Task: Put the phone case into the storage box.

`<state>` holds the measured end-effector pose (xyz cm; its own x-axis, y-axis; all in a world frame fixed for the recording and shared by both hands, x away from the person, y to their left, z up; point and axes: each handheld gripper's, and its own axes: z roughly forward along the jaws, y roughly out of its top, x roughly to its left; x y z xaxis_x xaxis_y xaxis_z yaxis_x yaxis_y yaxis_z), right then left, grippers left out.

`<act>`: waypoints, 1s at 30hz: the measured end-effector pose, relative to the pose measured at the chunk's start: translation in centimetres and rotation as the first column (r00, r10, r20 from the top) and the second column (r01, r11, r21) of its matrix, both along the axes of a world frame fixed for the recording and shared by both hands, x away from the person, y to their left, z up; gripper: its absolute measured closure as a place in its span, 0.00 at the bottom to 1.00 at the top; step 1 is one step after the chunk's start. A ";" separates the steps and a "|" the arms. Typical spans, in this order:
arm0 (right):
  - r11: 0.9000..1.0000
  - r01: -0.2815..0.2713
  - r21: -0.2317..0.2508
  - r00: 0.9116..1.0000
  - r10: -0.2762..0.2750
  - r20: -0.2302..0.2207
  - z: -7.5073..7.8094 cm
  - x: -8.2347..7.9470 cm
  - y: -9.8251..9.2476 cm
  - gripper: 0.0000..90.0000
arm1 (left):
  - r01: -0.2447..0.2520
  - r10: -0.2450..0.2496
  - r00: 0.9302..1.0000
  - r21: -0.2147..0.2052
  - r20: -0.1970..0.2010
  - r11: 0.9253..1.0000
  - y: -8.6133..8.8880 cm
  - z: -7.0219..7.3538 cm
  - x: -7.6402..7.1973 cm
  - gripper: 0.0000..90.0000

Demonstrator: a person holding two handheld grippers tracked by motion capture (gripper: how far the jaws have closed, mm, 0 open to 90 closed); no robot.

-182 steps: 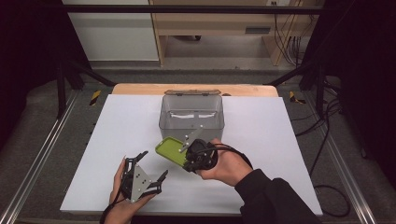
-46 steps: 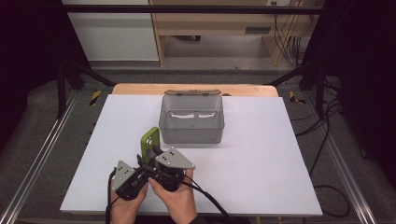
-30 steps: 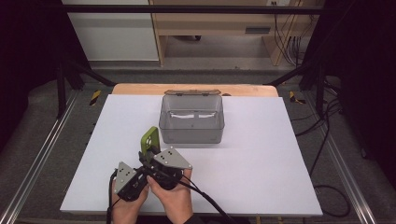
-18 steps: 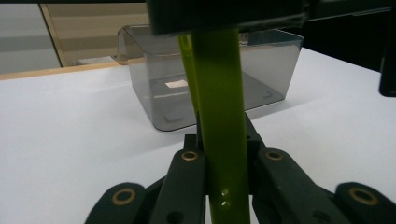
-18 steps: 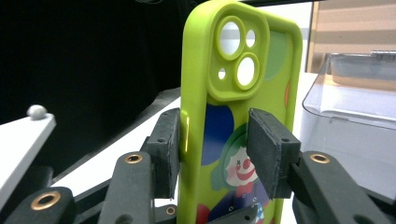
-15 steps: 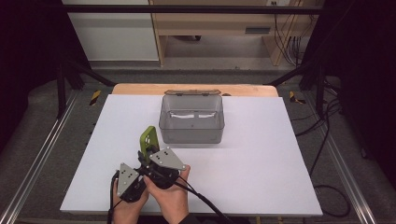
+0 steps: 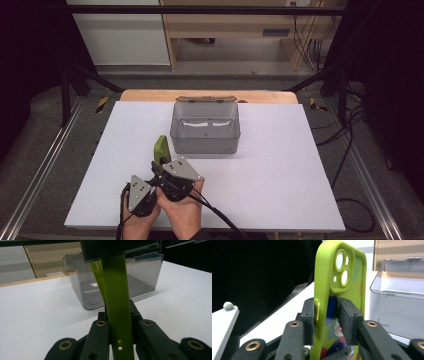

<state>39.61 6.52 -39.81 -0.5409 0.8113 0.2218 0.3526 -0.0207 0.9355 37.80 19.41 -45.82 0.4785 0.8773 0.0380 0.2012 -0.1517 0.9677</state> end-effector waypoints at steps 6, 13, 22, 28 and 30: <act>1.000 0.005 0.018 1.000 -0.004 -0.024 0.1 -0.1 -0.2 0.80 | -0.007 0.007 1.000 0.006 0.007 1.000 -0.1 -0.1 0.0 0.90; 0.998 0.023 0.066 0.998 -0.019 -0.055 0.3 -0.2 -0.4 0.85 | -0.040 0.040 0.999 0.014 0.027 0.999 -0.2 -0.1 0.0 0.82; 0.993 0.015 0.117 0.997 -0.005 -0.081 0.5 0.1 -0.9 0.88 | -0.061 0.061 0.997 0.007 0.049 0.998 -0.1 -0.1 0.2 0.62; 0.989 0.010 0.145 0.996 0.003 -0.092 0.7 0.4 -1.7 0.88 | -0.033 0.033 0.998 -0.015 0.048 0.999 -0.1 -0.1 0.3 0.51; 0.987 0.017 0.159 0.996 -0.002 -0.094 0.7 0.7 -2.2 0.88 | -0.020 0.022 0.998 -0.028 0.065 0.999 -0.1 -0.1 0.3 0.46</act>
<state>40.28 4.35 -39.11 -0.5042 0.7664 0.3979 0.4372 -0.1709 0.8830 38.10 19.30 -45.88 0.4571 0.8883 0.0444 0.1405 -0.1214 0.9826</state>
